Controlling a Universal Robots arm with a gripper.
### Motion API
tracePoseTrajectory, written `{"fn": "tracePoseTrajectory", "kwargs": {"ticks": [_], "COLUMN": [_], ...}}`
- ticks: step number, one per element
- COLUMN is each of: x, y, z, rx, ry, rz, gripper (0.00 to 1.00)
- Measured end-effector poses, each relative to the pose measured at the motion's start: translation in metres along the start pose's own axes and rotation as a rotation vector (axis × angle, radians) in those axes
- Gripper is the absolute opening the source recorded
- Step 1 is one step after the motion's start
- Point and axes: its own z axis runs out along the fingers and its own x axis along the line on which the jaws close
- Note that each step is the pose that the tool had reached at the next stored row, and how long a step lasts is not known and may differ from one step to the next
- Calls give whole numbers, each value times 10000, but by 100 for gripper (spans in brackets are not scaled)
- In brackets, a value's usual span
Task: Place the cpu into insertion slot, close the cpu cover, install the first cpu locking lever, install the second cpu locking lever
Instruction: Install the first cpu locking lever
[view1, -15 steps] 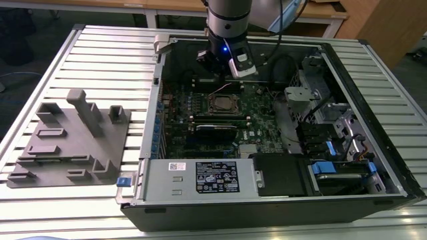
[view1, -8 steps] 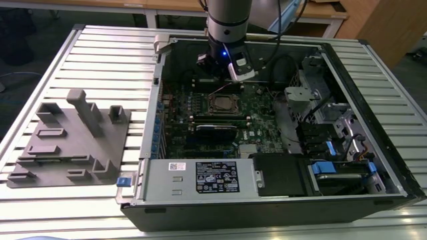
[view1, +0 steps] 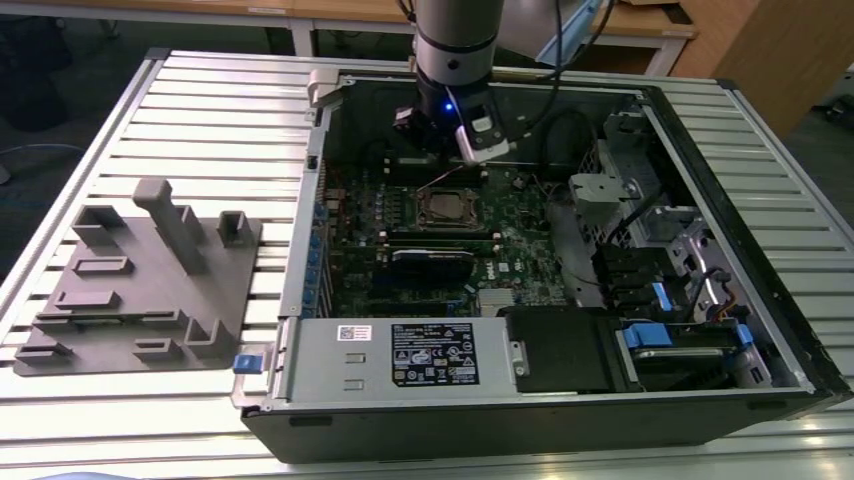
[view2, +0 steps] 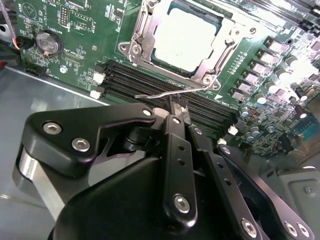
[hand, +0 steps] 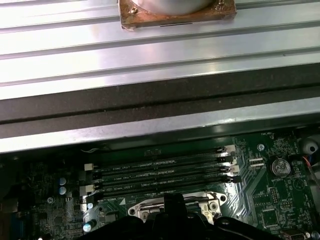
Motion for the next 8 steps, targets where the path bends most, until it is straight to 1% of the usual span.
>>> {"fn": "tracePoseTrajectory", "kwargs": {"ticks": [5,8], "x": [2,0], "y": [-17,-12], "z": [82,101], "rx": [-9,-45], "ry": [3,9], "rz": [3,6], "gripper": [10,10]}}
